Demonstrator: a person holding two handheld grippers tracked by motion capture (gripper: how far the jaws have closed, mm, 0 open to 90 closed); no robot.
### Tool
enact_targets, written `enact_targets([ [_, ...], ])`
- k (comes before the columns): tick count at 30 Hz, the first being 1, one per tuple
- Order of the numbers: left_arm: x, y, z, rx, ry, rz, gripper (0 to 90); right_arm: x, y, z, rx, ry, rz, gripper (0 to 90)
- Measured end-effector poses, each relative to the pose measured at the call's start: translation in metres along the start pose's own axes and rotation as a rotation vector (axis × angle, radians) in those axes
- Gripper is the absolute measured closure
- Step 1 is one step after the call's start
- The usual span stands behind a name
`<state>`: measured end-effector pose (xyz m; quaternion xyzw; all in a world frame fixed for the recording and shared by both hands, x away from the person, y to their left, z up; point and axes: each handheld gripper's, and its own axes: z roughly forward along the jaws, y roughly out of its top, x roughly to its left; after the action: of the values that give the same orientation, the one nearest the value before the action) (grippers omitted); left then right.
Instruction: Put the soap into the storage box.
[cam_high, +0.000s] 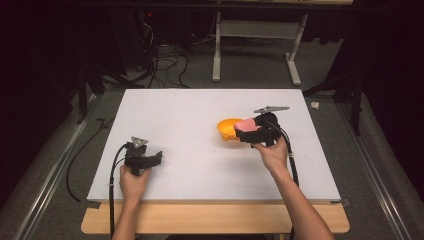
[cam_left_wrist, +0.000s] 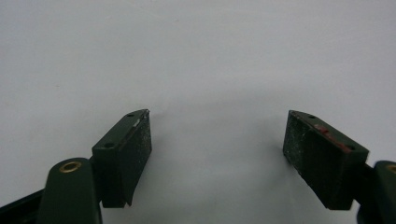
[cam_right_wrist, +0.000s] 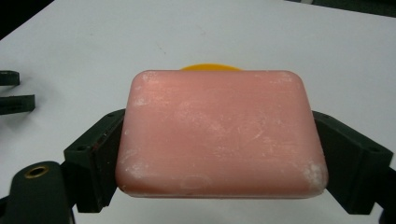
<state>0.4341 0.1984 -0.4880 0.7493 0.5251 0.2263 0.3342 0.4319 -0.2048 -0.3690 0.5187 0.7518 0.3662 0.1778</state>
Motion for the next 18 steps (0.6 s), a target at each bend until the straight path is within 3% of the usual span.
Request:
enact_targets([
  [7,0.000,0.000,0.000,0.000,0.000,0.000,24.0,0.002,0.011,0.011,0.015,-0.003,-0.008,13.9],
  [18,0.000,0.000,0.000,0.000,0.000,0.000,24.0,0.000,0.025,0.032,0.055,0.006,0.027,13.9],
])
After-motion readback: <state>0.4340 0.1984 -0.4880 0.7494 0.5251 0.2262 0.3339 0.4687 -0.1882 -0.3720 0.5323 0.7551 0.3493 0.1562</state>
